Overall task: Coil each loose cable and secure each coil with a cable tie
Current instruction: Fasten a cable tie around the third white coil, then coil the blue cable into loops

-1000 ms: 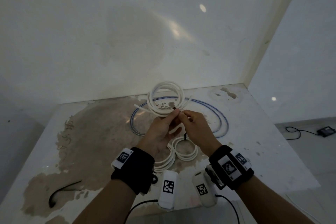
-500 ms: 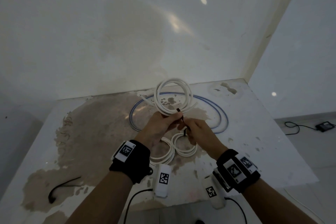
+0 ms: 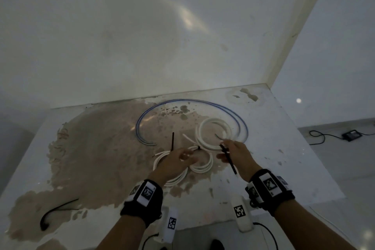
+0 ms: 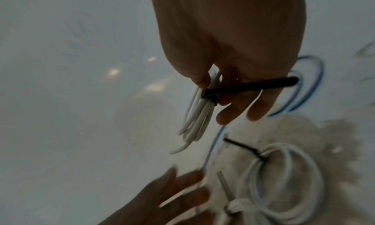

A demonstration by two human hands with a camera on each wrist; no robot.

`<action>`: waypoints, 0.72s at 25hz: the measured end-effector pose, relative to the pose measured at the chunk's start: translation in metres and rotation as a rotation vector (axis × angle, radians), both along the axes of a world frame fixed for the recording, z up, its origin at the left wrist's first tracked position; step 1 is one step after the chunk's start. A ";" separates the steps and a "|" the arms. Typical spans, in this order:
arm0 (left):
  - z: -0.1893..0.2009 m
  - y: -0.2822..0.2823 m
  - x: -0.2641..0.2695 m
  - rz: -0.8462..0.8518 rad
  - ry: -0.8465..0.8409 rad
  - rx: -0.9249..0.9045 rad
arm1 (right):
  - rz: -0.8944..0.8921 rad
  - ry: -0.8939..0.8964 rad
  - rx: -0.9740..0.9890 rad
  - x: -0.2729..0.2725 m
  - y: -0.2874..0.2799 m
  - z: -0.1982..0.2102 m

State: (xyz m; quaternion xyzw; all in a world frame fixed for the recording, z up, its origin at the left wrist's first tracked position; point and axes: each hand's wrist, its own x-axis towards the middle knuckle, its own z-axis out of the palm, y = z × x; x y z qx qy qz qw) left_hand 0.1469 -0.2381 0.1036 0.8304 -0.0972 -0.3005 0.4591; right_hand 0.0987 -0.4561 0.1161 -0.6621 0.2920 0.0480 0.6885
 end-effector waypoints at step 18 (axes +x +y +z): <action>-0.121 0.014 -0.053 -0.089 -0.471 0.460 | 0.451 0.413 -0.813 0.041 -0.149 -0.100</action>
